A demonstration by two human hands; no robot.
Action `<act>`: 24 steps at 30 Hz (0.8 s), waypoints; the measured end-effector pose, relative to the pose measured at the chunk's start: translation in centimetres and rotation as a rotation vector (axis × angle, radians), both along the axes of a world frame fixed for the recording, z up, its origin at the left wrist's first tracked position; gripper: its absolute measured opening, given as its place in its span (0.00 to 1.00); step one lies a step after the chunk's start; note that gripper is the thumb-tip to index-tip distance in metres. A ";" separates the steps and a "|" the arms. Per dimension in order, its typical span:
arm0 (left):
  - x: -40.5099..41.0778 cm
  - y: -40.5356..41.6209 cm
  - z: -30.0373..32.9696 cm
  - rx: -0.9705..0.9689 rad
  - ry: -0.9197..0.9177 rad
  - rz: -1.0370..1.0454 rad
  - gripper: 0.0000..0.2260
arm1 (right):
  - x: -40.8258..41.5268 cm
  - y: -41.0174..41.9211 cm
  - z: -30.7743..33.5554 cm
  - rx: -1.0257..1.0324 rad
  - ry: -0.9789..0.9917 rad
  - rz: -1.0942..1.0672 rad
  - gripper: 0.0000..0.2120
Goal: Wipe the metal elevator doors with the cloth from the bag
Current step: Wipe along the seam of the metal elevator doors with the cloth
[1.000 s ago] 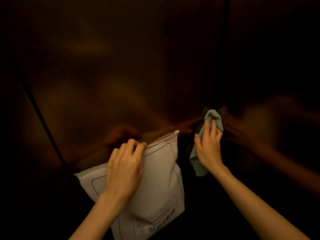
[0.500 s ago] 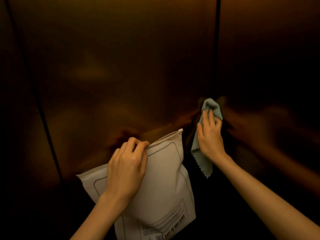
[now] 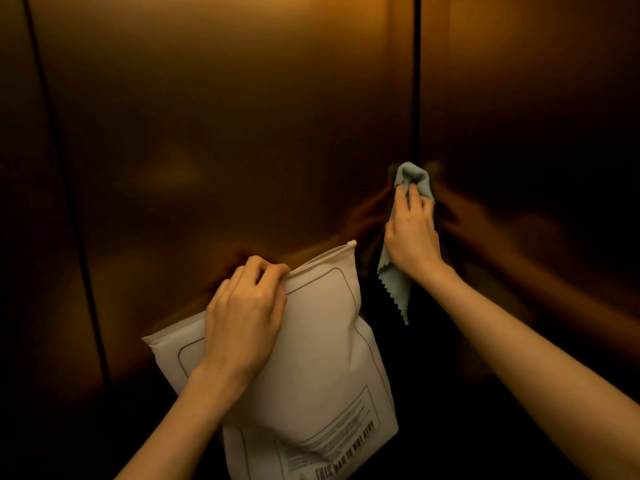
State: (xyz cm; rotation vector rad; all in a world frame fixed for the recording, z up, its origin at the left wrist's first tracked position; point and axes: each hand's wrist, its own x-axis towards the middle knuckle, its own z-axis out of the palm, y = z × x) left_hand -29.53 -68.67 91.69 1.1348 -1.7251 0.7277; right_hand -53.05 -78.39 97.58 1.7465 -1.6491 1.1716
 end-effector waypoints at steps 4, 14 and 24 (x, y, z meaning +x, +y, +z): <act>-0.1 -0.4 1.2 -0.035 -0.016 -0.015 0.06 | 0.4 0.6 -2.9 0.057 0.001 0.019 0.30; -0.4 -1.2 4.6 -0.169 -0.130 -0.018 0.09 | -0.4 -0.8 4.6 -0.045 0.046 -0.038 0.31; 0.0 -2.0 7.7 -0.282 -0.180 0.042 0.08 | -0.6 -0.3 6.9 -0.097 0.076 -0.032 0.33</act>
